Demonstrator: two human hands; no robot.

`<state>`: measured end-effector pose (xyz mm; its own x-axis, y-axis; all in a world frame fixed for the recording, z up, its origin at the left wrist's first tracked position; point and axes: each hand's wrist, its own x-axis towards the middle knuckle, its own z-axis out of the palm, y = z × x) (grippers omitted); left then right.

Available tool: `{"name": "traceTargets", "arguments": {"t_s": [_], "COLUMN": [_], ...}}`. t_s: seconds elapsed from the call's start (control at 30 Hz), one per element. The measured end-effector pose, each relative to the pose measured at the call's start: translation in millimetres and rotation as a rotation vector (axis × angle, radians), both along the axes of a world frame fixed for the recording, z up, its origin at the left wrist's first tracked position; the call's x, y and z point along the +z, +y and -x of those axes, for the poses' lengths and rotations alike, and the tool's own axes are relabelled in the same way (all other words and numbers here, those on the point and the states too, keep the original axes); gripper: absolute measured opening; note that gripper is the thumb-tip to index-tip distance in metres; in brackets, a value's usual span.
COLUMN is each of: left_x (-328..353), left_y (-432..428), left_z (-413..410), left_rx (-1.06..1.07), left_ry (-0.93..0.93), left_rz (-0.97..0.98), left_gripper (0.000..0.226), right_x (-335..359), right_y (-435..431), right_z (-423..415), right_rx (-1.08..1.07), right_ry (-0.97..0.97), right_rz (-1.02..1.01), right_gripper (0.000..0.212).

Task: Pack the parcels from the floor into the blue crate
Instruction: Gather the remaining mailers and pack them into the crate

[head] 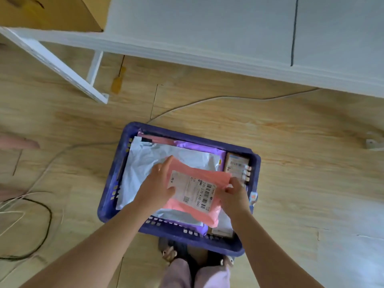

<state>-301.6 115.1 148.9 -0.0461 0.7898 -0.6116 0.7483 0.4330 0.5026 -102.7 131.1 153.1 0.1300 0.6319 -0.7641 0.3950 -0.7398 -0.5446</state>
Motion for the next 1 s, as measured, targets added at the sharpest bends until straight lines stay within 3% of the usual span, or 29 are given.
{"name": "traceTargets", "arguments": {"t_s": [0.23, 0.5, 0.67, 0.8, 0.93, 1.0], "left_x": [-85.0, -123.0, -124.4, -108.1, -87.3, -84.4], "left_y": [-34.0, -61.1, -61.5, -45.8, -9.2, 3.9], "left_z": [51.2, 66.4, 66.7, 55.6, 15.3, -8.0], "left_rx": [-0.200, -0.073, -0.052, 0.018, -0.041, -0.116], "left_ry": [0.268, 0.104, 0.109, 0.057, -0.085, -0.173], "left_rz": [0.077, 0.093, 0.101, -0.080, -0.366, -0.439], "left_gripper": [0.086, 0.094, 0.088, 0.080, 0.084, 0.085], "right_x": [-97.8, -127.0, -129.0, -123.5, -106.0, -104.6], "right_y": [-19.3, -36.2, -37.4, -37.4, -38.3, -45.7], "right_z": [63.2, 73.5, 74.4, 58.0, 34.7, 21.3], "right_rx": [0.111, 0.160, 0.160, -0.241, -0.672, -0.800], "right_ry": [-0.050, -0.123, -0.224, -0.059, -0.084, -0.143], "right_rz": [0.106, 0.179, 0.187, 0.239, 0.244, 0.288], "right_gripper": [0.019, 0.018, 0.020, 0.035, 0.010, 0.011]}}
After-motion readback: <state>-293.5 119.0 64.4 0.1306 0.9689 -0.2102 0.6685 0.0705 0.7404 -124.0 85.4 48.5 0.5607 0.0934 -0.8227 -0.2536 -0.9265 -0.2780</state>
